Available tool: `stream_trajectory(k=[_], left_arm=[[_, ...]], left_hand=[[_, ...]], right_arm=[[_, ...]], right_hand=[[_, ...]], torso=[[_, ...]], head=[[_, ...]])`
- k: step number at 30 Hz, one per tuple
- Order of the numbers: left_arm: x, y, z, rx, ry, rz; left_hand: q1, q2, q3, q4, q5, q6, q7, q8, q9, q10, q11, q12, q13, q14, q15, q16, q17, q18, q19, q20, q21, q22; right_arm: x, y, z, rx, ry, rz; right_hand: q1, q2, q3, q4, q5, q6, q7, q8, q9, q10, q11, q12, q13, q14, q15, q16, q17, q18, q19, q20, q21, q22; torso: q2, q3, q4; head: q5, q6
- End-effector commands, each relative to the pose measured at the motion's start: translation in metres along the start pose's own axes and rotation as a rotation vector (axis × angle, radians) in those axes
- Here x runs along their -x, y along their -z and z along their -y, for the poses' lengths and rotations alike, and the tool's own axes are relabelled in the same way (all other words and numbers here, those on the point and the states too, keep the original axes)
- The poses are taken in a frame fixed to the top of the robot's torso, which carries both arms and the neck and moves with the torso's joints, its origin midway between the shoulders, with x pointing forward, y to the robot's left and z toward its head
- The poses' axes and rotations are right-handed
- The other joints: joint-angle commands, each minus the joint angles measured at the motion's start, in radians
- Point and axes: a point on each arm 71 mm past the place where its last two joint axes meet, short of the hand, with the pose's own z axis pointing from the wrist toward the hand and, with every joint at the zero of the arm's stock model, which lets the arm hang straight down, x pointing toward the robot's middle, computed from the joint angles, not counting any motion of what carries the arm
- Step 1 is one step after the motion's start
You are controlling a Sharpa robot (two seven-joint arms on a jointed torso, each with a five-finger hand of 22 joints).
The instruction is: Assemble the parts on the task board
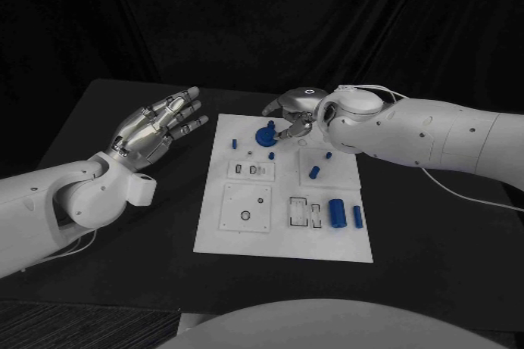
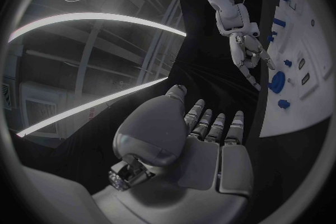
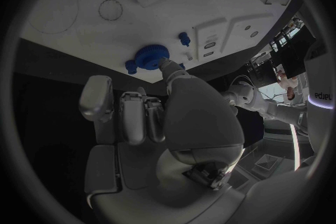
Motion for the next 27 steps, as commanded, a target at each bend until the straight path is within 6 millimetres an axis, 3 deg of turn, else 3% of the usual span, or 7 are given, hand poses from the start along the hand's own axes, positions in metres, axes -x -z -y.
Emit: stream_trajectory(k=[1, 8, 11, 12, 16, 19, 27], left_arm=[[-0.002, 0.000, 0.000, -0.008, 0.011, -0.015], [-0.002, 0.000, 0.000, -0.009, 0.012, -0.015], [-0.001, 0.000, 0.000, -0.009, 0.012, -0.015], [-0.001, 0.001, 0.000, -0.009, 0.012, -0.014], [-0.002, 0.002, 0.000, -0.008, 0.013, -0.013], [-0.002, 0.003, 0.000, -0.007, 0.013, -0.012], [-0.001, 0.003, -0.001, -0.007, 0.016, -0.014]], left_hand=[[0.013, -0.004, 0.020, -0.007, 0.017, 0.007, 0.003, 0.009, 0.008, -0.004, 0.005, 0.001, 0.010, -0.002, 0.004, 0.004, 0.007, 0.038, 0.003, 0.005, 0.008, 0.004], [0.013, -0.005, 0.020, -0.008, 0.017, 0.007, 0.004, 0.009, 0.008, -0.004, 0.005, 0.000, 0.009, -0.002, 0.005, 0.004, 0.007, 0.038, 0.004, 0.005, 0.008, 0.004], [0.013, -0.005, 0.020, -0.008, 0.017, 0.007, 0.004, 0.009, 0.008, -0.004, 0.005, 0.000, 0.009, -0.002, 0.005, 0.004, 0.007, 0.038, 0.004, 0.005, 0.008, 0.004], [0.014, -0.005, 0.020, -0.009, 0.018, 0.007, 0.004, 0.009, 0.008, -0.004, 0.005, 0.000, 0.009, -0.002, 0.005, 0.004, 0.007, 0.038, 0.004, 0.005, 0.008, 0.004], [0.014, -0.005, 0.020, -0.009, 0.018, 0.008, 0.004, 0.009, 0.008, -0.004, 0.005, 0.000, 0.009, -0.002, 0.005, 0.004, 0.007, 0.038, 0.004, 0.005, 0.008, 0.004], [0.014, -0.005, 0.020, -0.009, 0.018, 0.008, 0.004, 0.009, 0.008, -0.004, 0.005, 0.000, 0.009, -0.002, 0.005, 0.004, 0.007, 0.038, 0.004, 0.005, 0.008, 0.004], [0.014, -0.006, 0.021, -0.010, 0.018, 0.007, 0.004, 0.009, 0.008, -0.004, 0.005, 0.001, 0.009, -0.002, 0.006, 0.006, 0.007, 0.038, 0.004, 0.005, 0.008, 0.004]], right_arm=[[0.000, 0.002, 0.000, 0.006, -0.003, 0.018], [0.000, 0.006, 0.005, -0.001, -0.004, 0.028], [0.003, 0.014, 0.010, 0.009, -0.006, 0.063], [0.005, 0.018, 0.012, 0.012, -0.006, 0.077], [0.016, 0.041, 0.027, 0.008, -0.005, 0.132], [0.026, 0.063, 0.044, -0.026, -0.002, 0.178], [0.032, 0.104, 0.083, -0.130, 0.005, 0.231]], right_hand=[[-0.005, 0.003, -0.001, -0.002, -0.010, -0.010, -0.003, -0.015, -0.009, 0.076, -0.005, -0.004, 0.237, 0.062, -0.007, -0.005, 0.138, 0.000, -0.001, -0.009, -0.022, 0.001], [-0.006, 0.007, -0.001, -0.002, -0.005, 0.034, -0.007, -0.005, -0.003, 0.076, -0.007, -0.004, 0.237, 0.063, -0.008, 0.001, 0.144, -0.001, 0.001, -0.011, -0.022, 0.004], [-0.015, 0.011, -0.004, 0.003, 0.000, 0.135, -0.004, 0.015, 0.013, 0.082, -0.006, 0.000, 0.244, 0.065, -0.008, 0.006, 0.152, -0.002, 0.003, -0.011, -0.022, 0.007], [-0.013, 0.015, -0.003, 0.003, 0.003, 0.248, 0.003, 0.057, 0.034, 0.102, -0.002, 0.016, 0.269, 0.072, -0.006, 0.027, 0.172, -0.007, 0.016, -0.010, -0.002, 0.024], [-0.018, 0.007, -0.011, 0.016, -0.023, 0.335, 0.002, 0.094, 0.050, 0.103, -0.001, 0.017, 0.271, 0.088, -0.005, 0.082, 0.228, -0.022, 0.056, -0.009, 0.067, 0.078], [-0.017, -0.002, -0.024, 0.032, -0.075, 0.360, -0.007, 0.113, 0.068, 0.103, -0.007, 0.017, 0.271, 0.100, -0.010, 0.130, 0.278, -0.040, 0.097, -0.013, 0.148, 0.138], [-0.002, -0.030, -0.045, 0.075, -0.096, 0.340, -0.014, 0.172, 0.120, 0.103, -0.014, 0.017, 0.271, 0.100, -0.015, 0.130, 0.278, -0.058, 0.134, -0.020, 0.231, 0.201]], torso=[[0.000, -0.0002, -0.0012], [0.000, 0.0002, -0.0014], [0.000, -0.0004, -0.0008], [0.000, -0.0003, -0.0009], [0.000, -0.0006, -0.0011], [-0.001, -0.0006, -0.0016], [-0.002, -0.0014, 0.0000]], head=[[0.001, 0.000], [-0.003, 0.000], [0.001, 0.000], [0.003, 0.000], [0.006, 0.000], [0.002, 0.000], [-0.011, 0.000]])
